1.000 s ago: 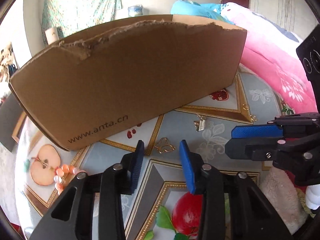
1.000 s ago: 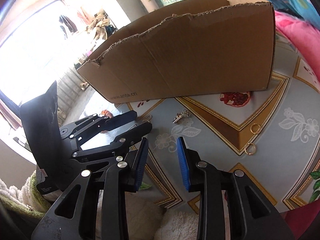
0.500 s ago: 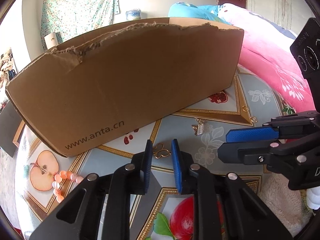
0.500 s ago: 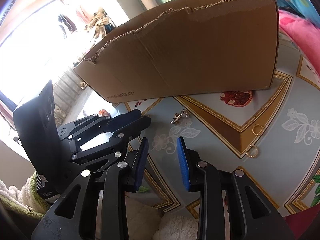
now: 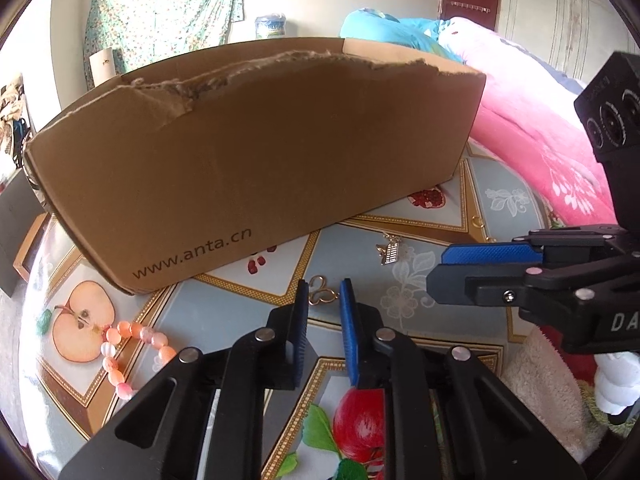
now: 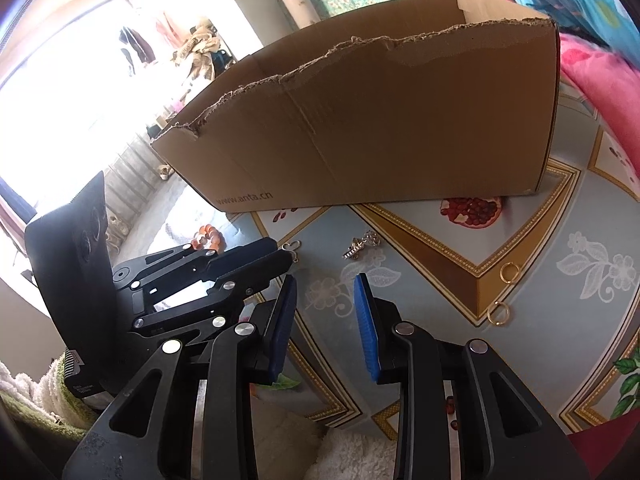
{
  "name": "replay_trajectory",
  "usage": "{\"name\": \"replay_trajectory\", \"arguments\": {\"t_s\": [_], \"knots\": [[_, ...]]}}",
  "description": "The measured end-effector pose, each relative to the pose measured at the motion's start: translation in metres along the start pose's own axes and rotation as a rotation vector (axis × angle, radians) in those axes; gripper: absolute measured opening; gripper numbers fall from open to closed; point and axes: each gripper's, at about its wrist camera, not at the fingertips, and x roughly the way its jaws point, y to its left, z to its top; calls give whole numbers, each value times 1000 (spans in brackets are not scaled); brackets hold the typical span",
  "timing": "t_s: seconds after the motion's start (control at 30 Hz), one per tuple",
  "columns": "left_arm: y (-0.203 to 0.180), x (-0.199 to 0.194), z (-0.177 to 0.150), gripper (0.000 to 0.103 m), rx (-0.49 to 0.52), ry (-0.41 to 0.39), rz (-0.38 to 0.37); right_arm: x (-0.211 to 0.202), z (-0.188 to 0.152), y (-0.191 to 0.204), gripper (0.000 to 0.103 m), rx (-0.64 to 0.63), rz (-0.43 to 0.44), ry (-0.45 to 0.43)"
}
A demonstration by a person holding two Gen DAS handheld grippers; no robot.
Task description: Organize jewelry
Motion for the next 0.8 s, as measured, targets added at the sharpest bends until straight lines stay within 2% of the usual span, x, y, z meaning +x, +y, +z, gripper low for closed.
{"name": "replay_trajectory", "arguments": {"t_s": [0.13, 0.17, 0.2, 0.27, 0.47, 0.63, 0.8], "knots": [[2, -1, 0, 15, 7, 0, -3, 2, 0, 0, 29, -5, 7, 6], [2, -1, -1, 18, 11, 8, -7, 3, 0, 0, 29, -4, 8, 11], [2, 2, 0, 28, 17, 27, -9, 4, 0, 0, 29, -5, 9, 15], [0, 4, 1, 32, 41, 24, 1, 4, 1, 2, 29, -9, 8, 16], [-4, 8, 2, 31, 111, 31, 15, 2, 2, 1, 29, -5, 6, 13], [-4, 11, 6, 20, 133, 45, 3, 1, 1, 0, 29, -1, 9, 10], [-6, 11, 7, 19, 140, 44, 16, -2, 0, -1, 29, 0, 9, 2]]}}
